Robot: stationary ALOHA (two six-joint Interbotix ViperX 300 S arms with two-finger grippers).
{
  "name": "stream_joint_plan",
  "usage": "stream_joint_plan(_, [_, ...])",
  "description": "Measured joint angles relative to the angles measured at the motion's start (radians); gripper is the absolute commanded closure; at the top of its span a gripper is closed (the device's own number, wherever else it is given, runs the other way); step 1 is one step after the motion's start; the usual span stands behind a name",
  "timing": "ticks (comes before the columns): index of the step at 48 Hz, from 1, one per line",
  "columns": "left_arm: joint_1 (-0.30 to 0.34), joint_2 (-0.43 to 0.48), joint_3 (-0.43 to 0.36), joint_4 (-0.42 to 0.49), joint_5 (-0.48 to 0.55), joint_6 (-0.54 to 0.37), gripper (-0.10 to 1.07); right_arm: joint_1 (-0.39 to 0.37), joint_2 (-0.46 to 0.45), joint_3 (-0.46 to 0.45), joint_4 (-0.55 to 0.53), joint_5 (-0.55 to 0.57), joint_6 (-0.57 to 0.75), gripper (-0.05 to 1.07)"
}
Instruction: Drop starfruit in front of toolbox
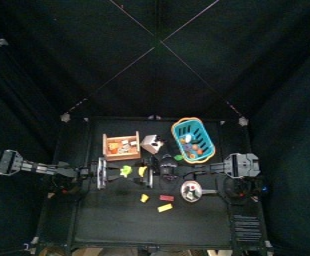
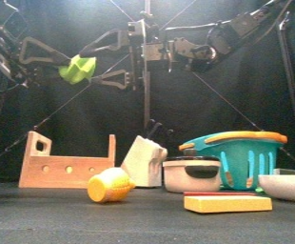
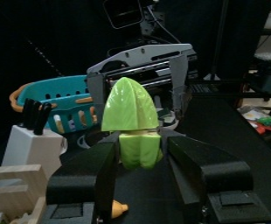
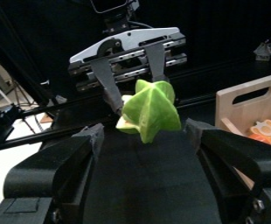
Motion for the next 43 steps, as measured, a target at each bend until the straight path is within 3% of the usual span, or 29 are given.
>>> stream_joint_plan(43, [-0.002,0.011,-0.002,0.021,0.003,-0.002,0.21,0.000,0.041,-0.104,-0.081,0.092,-0.003,0.00])
